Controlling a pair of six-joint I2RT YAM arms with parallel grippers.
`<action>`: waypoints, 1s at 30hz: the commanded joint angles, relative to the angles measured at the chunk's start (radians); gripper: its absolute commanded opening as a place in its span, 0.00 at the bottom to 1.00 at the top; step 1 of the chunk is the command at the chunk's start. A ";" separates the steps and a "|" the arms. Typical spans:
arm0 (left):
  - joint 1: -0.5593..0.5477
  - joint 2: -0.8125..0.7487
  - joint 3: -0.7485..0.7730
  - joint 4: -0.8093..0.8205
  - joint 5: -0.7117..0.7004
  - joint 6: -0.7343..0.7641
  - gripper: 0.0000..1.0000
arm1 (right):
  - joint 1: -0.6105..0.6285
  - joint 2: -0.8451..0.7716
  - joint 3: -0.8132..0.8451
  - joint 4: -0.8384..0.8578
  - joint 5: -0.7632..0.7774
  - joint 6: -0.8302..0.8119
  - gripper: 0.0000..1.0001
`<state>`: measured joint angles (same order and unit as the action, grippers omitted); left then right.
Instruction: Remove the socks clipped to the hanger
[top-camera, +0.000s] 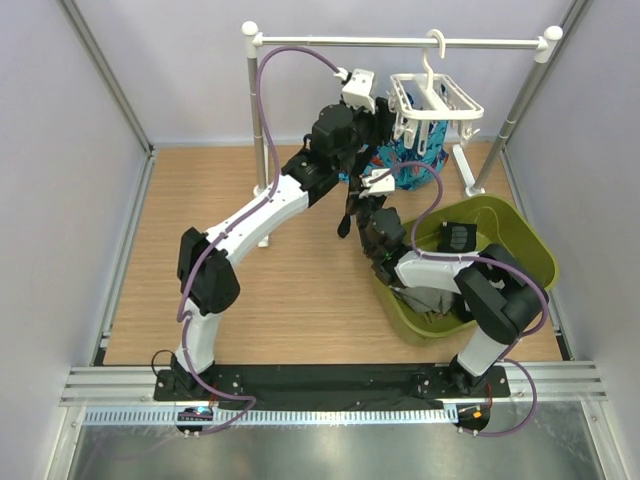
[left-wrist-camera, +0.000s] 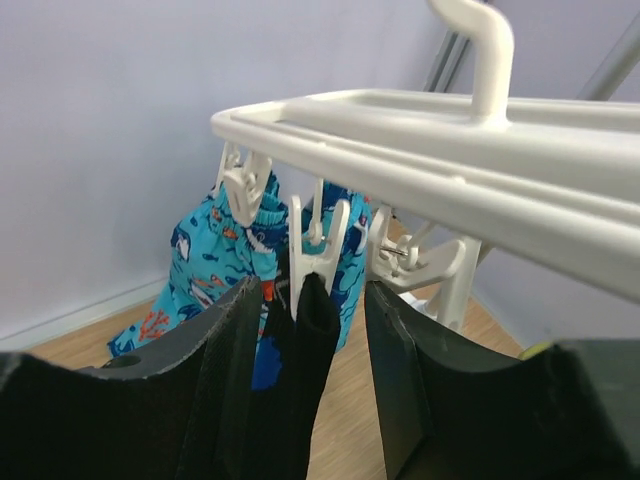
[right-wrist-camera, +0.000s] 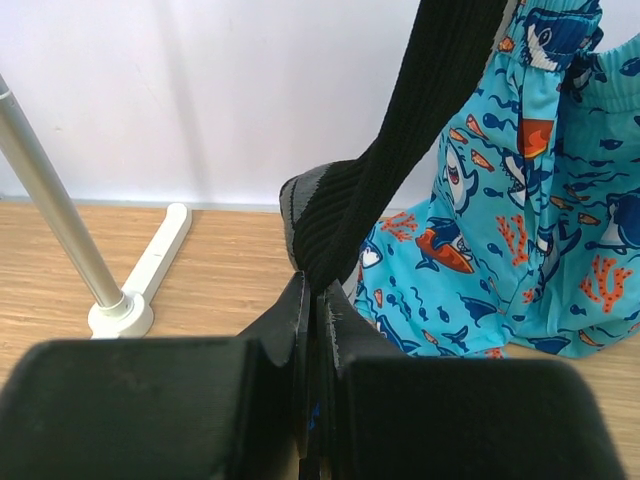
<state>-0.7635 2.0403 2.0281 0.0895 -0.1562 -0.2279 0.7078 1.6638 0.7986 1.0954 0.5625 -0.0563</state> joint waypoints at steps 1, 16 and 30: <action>-0.003 0.015 0.070 0.029 0.020 0.022 0.49 | 0.007 -0.050 -0.007 0.086 -0.001 0.016 0.01; -0.023 0.087 0.150 0.009 -0.005 0.052 0.43 | 0.007 -0.064 -0.010 0.083 -0.015 0.010 0.01; -0.036 0.162 0.256 -0.008 -0.077 0.075 0.45 | 0.007 -0.088 -0.029 0.066 -0.039 0.027 0.01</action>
<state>-0.7929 2.1853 2.2303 0.0681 -0.2005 -0.1738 0.7078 1.6344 0.7723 1.0927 0.5316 -0.0479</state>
